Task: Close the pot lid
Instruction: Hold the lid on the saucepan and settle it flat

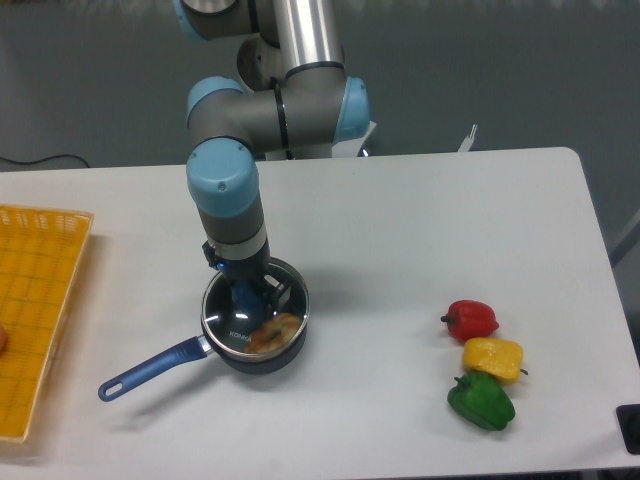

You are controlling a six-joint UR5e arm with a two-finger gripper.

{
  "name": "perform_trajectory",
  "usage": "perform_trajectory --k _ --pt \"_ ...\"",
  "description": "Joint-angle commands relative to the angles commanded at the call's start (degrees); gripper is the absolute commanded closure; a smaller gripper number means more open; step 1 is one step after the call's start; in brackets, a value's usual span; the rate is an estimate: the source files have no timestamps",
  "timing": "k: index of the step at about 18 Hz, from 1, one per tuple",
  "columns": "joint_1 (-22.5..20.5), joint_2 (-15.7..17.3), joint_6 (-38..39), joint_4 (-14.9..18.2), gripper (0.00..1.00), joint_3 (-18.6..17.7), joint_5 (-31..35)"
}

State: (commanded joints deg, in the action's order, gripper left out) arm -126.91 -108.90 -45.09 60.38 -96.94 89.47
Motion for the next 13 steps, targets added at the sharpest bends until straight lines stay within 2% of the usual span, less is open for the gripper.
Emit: perform_trajectory --k 13 --pt "0.9 -0.5 0.4 -0.2 0.48 0.1 1.1"
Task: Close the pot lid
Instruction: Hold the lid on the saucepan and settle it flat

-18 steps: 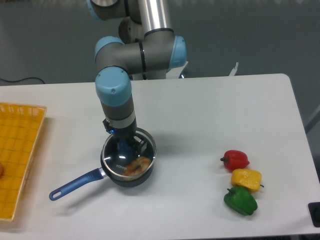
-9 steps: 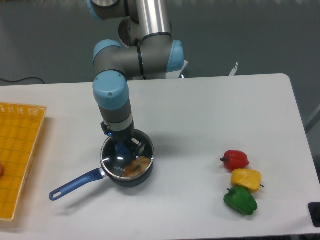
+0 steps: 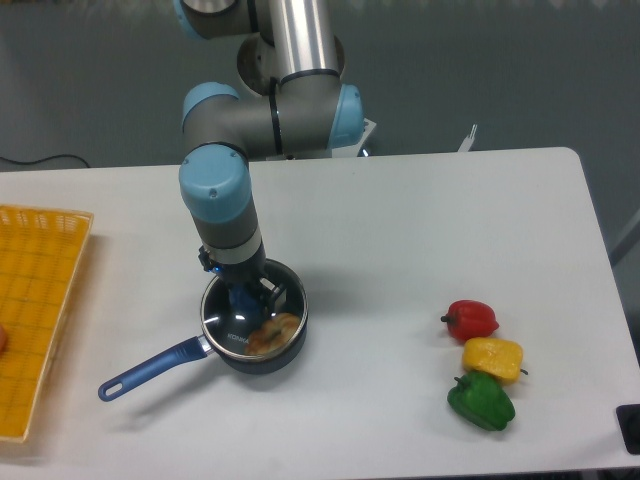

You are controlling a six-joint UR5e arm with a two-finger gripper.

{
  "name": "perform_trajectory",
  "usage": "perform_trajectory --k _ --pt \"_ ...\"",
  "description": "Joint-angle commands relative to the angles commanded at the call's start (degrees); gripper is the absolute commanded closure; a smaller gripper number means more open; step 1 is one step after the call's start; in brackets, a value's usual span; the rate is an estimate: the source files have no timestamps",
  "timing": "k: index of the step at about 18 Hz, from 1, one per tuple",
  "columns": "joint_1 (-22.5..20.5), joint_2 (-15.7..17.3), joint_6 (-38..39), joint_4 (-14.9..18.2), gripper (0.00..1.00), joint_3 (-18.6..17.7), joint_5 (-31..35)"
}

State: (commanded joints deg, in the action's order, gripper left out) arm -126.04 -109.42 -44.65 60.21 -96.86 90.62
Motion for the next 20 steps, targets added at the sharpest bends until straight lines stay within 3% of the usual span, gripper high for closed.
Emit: perform_trajectory --k 20 --pt "0.0 -0.4 0.0 -0.1 0.45 0.1 0.1"
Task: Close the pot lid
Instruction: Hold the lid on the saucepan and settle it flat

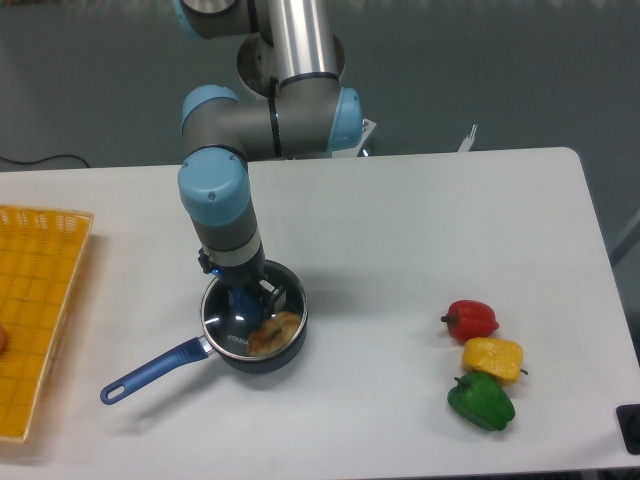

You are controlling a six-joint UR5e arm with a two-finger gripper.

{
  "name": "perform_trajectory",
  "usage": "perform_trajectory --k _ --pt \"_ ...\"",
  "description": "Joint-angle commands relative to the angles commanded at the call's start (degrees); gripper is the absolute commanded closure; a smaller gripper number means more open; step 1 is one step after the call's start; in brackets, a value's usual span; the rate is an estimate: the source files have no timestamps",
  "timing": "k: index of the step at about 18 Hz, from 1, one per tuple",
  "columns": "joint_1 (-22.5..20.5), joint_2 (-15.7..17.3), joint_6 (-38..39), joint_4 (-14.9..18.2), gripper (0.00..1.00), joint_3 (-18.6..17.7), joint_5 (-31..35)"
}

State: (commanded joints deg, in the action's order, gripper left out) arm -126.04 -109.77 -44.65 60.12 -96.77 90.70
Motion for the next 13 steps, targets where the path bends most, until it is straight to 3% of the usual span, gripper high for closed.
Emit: perform_trajectory --k 9,13 --pt "0.1 0.1 -0.2 0.0 0.12 -0.1 0.9" --pt "0.1 0.1 -0.2 -0.1 0.09 -0.1 0.9"
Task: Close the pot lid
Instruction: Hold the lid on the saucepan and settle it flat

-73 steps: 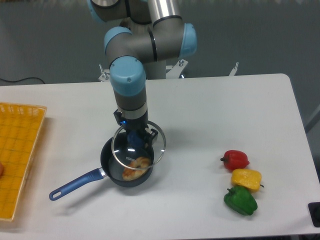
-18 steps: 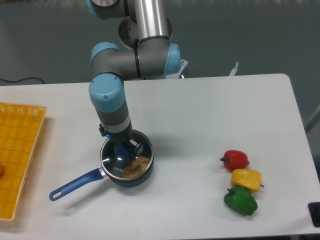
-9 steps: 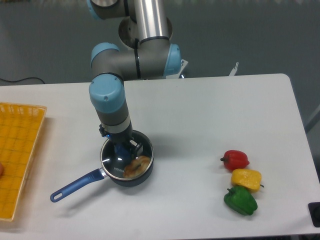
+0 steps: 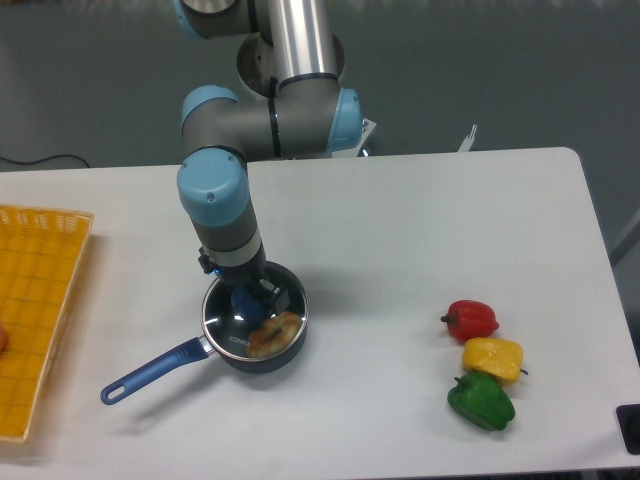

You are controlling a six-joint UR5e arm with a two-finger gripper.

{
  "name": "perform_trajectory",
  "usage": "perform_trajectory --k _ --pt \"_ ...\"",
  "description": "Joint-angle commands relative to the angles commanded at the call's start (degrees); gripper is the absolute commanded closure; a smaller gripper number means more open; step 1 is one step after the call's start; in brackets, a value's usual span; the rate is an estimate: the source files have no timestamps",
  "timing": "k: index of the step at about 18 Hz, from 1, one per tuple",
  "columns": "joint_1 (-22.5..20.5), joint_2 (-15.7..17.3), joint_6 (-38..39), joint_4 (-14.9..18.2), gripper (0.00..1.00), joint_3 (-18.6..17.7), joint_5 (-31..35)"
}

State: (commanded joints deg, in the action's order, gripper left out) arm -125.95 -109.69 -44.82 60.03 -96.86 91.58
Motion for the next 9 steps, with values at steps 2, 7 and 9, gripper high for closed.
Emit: perform_trajectory --k 2,7,9 --pt "0.0 0.1 -0.1 -0.1 0.04 0.1 0.0" --pt "-0.5 1.8 -0.9 0.3 0.01 1.7 1.0" --pt "-0.8 2.3 -1.1 0.5 0.01 2.3 1.0"
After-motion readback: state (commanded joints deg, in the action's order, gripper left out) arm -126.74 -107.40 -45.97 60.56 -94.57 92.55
